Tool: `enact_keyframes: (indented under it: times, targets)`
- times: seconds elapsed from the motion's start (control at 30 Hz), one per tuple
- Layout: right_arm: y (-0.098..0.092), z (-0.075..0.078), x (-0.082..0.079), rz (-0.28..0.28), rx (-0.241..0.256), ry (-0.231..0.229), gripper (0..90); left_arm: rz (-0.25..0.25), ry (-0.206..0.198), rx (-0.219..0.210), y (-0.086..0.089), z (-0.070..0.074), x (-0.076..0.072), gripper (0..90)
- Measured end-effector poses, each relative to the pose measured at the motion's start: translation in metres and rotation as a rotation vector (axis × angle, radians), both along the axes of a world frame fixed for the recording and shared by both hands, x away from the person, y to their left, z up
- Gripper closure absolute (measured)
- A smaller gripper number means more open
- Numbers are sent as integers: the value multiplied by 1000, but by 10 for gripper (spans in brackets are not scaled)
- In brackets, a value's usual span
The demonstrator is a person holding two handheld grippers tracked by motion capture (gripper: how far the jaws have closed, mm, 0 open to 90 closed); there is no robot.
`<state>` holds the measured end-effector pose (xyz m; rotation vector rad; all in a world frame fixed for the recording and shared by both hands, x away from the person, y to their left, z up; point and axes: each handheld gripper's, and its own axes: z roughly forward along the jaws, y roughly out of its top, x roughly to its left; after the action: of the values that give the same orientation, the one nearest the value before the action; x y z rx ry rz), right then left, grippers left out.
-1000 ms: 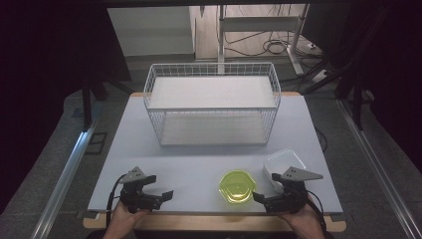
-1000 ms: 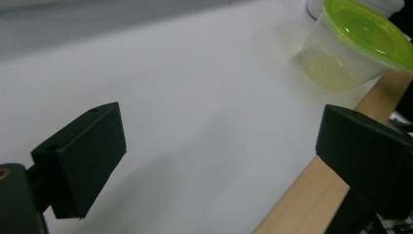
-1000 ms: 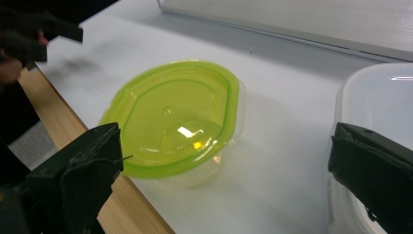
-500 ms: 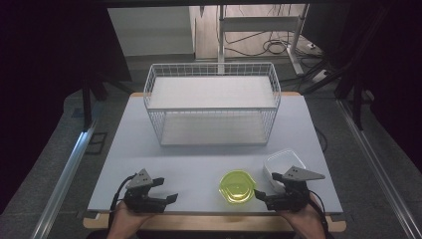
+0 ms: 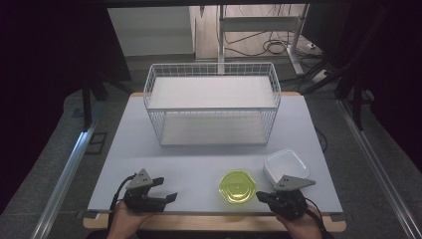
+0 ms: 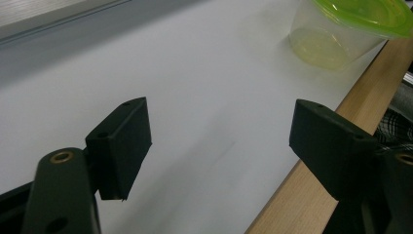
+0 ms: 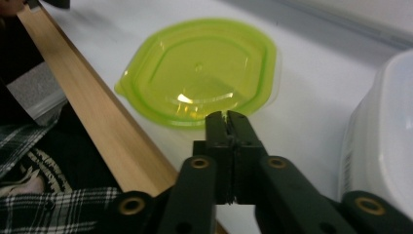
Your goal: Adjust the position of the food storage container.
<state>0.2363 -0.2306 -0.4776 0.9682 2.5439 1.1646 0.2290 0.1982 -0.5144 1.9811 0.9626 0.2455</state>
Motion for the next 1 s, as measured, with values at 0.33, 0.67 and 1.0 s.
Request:
enact_keyframes:
  times: [0.33,0.67,1.0]
  targets:
    - [13,-21,5,52,-60,97,893,9,3,18,0,-2,1,232]
    - [37,-30,24,80,-66,109,892,20,0,15,-1,-1,2,236]
    - [66,-34,49,80,-71,97,891,19,3,21,-3,-1,3,239]
